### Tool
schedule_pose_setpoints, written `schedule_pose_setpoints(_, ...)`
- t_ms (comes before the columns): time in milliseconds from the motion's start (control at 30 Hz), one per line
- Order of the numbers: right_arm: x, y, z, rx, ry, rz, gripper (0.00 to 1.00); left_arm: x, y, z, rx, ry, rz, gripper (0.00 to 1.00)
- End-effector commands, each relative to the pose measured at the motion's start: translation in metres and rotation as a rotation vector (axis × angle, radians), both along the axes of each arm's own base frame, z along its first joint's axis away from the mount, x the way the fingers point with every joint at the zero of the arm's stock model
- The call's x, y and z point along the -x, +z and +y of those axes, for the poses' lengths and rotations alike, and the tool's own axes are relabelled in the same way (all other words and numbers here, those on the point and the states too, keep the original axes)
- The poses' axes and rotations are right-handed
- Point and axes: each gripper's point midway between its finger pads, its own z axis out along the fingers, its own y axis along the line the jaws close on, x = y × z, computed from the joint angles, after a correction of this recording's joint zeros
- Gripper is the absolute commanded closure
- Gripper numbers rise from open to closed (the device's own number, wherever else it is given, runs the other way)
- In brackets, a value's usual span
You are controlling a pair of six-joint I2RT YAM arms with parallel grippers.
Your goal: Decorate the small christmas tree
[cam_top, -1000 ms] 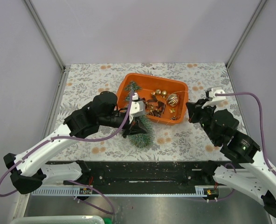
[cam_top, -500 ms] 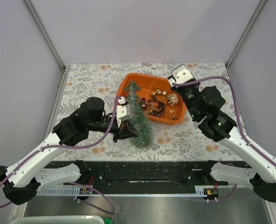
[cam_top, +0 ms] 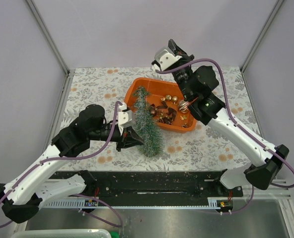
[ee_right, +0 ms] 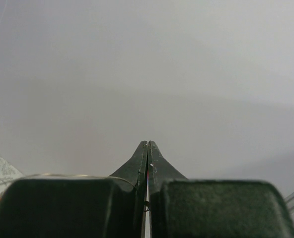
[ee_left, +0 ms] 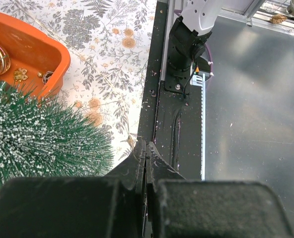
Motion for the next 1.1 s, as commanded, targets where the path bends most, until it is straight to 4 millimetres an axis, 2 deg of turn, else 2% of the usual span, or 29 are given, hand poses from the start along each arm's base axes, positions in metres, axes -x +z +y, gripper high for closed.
schedule_pose_setpoints(0,0.002,0.051,0.0,-0.033,0.027,-0.17,1.0,0.004,0.011,0.001,0.057,-0.022,-0.025,1.0)
schedule_pose_setpoints(167,-0.016,0.06,0.014,-0.054,0.069,-0.193,1.0,0.004,0.012,0.008,0.068,-0.012,-0.026,0.99)
schedule_pose_setpoints(367,-0.034,0.058,0.034,-0.058,0.092,-0.218,1.0,0.003,0.007,0.012,0.071,0.007,-0.013,0.98)
schedule_pose_setpoints(800,-0.061,0.038,0.079,-0.026,0.184,-0.185,1.0,0.003,-0.009,0.023,0.069,0.042,-0.001,0.98)
schedule_pose_setpoints(1067,-0.075,0.028,0.089,-0.031,0.209,-0.158,1.0,-0.001,-0.013,0.029,0.069,0.082,0.007,0.99)
